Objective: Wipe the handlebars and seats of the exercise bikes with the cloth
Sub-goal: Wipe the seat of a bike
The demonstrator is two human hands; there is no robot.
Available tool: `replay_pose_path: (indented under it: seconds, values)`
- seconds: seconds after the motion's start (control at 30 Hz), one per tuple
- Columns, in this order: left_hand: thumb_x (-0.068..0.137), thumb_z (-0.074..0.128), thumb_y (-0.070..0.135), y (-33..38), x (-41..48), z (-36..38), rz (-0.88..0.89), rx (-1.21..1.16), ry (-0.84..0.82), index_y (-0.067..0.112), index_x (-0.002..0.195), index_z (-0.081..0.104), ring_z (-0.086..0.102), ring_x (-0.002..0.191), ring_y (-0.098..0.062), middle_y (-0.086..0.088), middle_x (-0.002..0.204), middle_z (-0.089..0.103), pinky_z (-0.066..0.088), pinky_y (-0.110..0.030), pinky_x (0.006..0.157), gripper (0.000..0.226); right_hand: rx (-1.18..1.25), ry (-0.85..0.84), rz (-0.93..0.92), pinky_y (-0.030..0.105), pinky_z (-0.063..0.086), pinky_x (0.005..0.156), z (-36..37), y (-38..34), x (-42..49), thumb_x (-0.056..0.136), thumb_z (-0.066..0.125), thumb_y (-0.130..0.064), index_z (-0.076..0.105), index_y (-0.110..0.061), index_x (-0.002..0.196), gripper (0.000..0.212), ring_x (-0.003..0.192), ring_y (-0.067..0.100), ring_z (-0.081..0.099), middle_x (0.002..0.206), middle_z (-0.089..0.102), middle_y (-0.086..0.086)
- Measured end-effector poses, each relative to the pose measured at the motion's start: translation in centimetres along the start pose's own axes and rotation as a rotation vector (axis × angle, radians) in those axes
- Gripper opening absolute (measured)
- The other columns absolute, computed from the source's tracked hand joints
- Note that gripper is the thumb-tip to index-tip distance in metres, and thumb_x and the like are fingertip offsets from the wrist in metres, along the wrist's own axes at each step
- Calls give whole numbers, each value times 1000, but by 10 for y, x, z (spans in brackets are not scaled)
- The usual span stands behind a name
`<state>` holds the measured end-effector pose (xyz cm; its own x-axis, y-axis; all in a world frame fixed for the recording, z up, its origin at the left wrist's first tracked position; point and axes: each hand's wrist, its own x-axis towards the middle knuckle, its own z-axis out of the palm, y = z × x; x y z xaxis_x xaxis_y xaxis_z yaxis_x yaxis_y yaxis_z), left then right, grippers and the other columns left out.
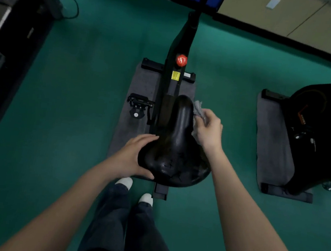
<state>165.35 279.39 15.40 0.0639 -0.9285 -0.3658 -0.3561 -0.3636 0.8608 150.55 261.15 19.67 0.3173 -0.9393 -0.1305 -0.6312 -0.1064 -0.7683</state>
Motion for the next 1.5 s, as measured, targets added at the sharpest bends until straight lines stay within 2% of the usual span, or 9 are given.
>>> replay_pose_path:
  seconds: [0.1,0.33,0.5,0.63,0.87,1.07,1.23,1.37,1.5]
  values:
    - [51,92,26,4,-1,0,-2,-14,18,42,134,30,24,138,-13,12,143,28,20,-42,117,104,-58,-81,-64,1,35,52,-14,17,-18,90,55,-3,66,-15,90,17,52,-11,52,69,62,2]
    - [55,91,17,11,-7,4,-35,-51,40,32,141,32,23,139,-9,11,147,28,18,-38,118,105,-180,-187,-216,26,49,80,-55,43,-47,88,57,0,71,-16,104,27,88,18,65,94,71,4]
    - [45,86,50,8,-13,16,-50,35,48,33,148,14,11,140,-2,23,147,13,12,-30,118,127,-204,-76,-351,29,44,102,-29,35,-75,86,55,11,69,-9,113,36,114,17,60,118,68,6]
    - [39,74,69,5,-16,32,6,92,137,39,142,0,5,141,1,25,149,2,10,-29,118,130,-262,-7,-495,33,42,102,-23,49,-129,80,58,16,68,-7,115,43,125,18,53,125,64,3]
    - [37,77,65,8,-13,40,19,104,214,27,148,8,9,144,-5,17,152,7,13,-32,119,136,-86,141,-378,40,44,104,-25,41,-103,84,52,19,66,-1,116,40,125,19,54,123,64,8]
    - [37,80,59,7,-15,40,23,100,230,22,149,11,11,145,-8,19,150,8,16,-37,119,136,-270,-1,-515,38,40,106,4,34,-115,76,54,23,70,-3,110,45,124,22,54,122,65,8]
    - [41,85,51,5,-16,40,28,104,234,19,149,12,13,145,-10,13,152,11,18,-43,118,135,-141,-65,-599,30,40,107,-12,51,-156,83,53,15,69,-7,112,40,125,11,52,124,63,-2]
    - [44,86,50,4,-19,43,14,96,253,28,148,7,11,145,-7,17,152,10,18,-43,119,132,-26,50,-444,34,45,103,-22,35,-113,85,51,18,66,-7,118,44,122,11,55,125,63,1]
    - [45,80,56,-3,-26,49,-52,15,300,26,150,8,13,143,-7,19,148,14,18,-42,119,131,-157,42,-480,39,43,105,-7,12,-59,85,50,15,67,-6,116,41,125,20,54,122,65,6]
